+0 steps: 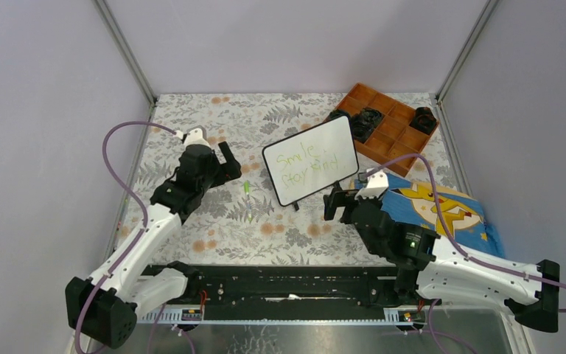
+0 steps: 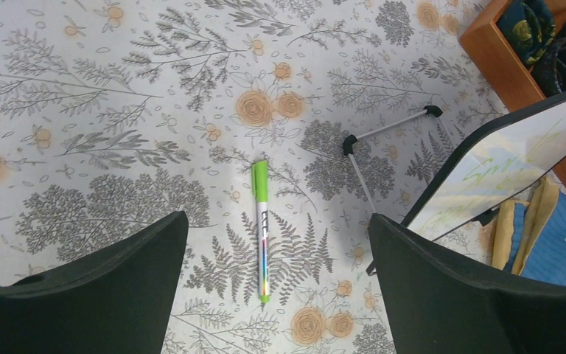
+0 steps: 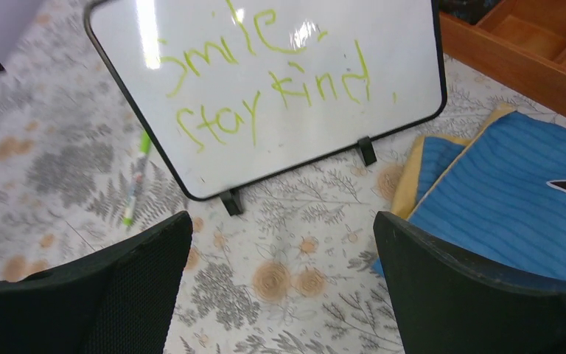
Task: Write a sentence on the whiteboard
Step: Reset both arms
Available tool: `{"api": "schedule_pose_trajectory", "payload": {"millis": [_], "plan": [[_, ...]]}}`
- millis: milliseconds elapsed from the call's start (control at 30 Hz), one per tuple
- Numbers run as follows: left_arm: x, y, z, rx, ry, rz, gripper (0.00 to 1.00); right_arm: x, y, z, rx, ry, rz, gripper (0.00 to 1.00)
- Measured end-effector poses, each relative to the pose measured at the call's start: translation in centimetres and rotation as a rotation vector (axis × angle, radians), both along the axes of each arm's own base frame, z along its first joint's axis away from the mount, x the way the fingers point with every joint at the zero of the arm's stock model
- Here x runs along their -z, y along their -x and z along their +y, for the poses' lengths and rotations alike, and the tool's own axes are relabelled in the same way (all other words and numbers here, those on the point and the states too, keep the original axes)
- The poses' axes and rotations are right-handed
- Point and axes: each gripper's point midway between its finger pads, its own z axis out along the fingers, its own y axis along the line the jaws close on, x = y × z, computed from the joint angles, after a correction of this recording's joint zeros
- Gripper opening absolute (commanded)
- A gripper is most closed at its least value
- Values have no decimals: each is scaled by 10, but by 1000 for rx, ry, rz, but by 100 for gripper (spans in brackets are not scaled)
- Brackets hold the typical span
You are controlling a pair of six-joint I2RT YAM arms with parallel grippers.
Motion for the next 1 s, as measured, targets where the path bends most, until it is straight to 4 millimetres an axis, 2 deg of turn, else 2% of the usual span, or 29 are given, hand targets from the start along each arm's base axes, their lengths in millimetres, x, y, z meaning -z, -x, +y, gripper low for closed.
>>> {"api": "schedule_pose_trajectory", "payload": {"millis": [200,267,367,500,600,667,767,833,933,1000], "plan": [[0,18,10,-10,11,-72,99,-25,-4,-11,34,-164,-124,100],[-5,22,10,8,19,-114,99,-27,-7,-10,45,-140,-133,100],[-13,26,5,43,45,-159,99,-35,-19,4,50,-28,-138,100],[-24,23,1,60,59,-166,99,-65,-40,40,22,106,-160,100],[-61,13,-3,61,68,-195,99,-113,-59,71,13,141,-201,100],[-104,7,-7,73,81,-262,99,-147,-69,87,6,135,-237,100],[-167,9,-12,107,104,-390,99,-193,-76,105,-22,116,-295,100],[-203,16,-14,133,112,-468,99,-216,-79,109,-34,122,-327,100],[-230,23,-19,167,100,-519,99,-240,-86,111,-27,121,-350,100],[-244,25,-26,190,77,-536,99,-242,-98,105,-23,100,-317,100]]}}
